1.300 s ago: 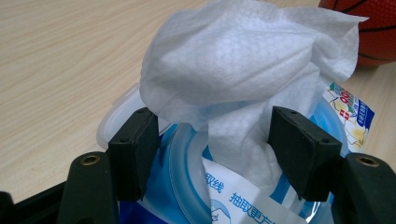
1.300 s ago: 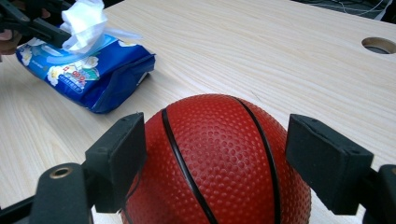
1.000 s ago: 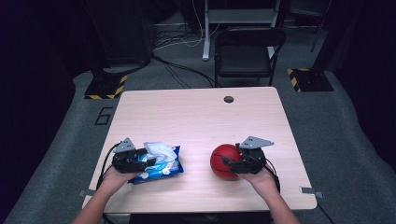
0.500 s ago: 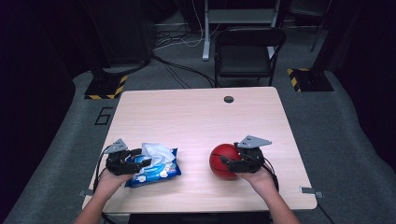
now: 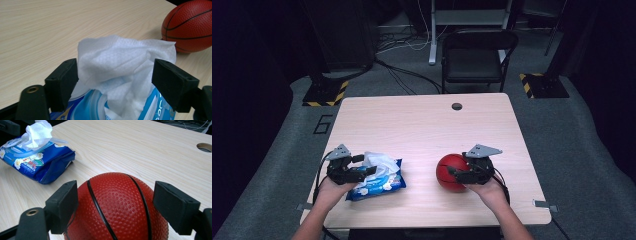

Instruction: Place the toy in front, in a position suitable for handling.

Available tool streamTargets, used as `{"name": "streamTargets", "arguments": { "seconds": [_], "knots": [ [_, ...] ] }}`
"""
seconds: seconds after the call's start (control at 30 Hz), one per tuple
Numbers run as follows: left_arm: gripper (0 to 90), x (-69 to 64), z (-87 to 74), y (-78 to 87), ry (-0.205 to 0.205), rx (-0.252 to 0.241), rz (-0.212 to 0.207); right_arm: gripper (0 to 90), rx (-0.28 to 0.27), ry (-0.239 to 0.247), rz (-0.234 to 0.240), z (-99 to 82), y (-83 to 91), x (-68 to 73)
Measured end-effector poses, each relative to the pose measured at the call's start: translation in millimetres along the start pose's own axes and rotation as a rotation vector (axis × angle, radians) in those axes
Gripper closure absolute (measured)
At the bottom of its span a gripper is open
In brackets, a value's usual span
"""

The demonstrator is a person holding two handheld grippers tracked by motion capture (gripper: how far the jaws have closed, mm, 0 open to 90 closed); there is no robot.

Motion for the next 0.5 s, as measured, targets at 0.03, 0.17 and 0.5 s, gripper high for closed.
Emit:
{"name": "streamTargets", "arguments": {
  "seconds": [0.03,0.17,0.5],
  "knots": [
    [19.9,-0.5,1.4,-0.8,-0.008,0.003,-0.007,19.8,-0.001,-0.002,0.001,0.1,-0.3,-0.1],
    [17.2,-5.6,4.9,-3.8,-0.015,0.004,-0.002,19.7,-0.004,-0.005,0.003,0.1,-1.2,-0.6],
    [26.4,-11.6,-3.2,-13.2,-0.058,0.064,-0.007,19.7,0.003,0.053,0.023,7.2,-8.5,13.7]
  ]
}}
Point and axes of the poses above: each handheld gripper's, and its own axes: y roughly backward along the jaws, z roughly out of its top, x roughly to its left, the point moved 2 cm from there along -y, roughly forward along the jaws, and after that the axes turned 5 degrees about z, right-handed, at the moved point
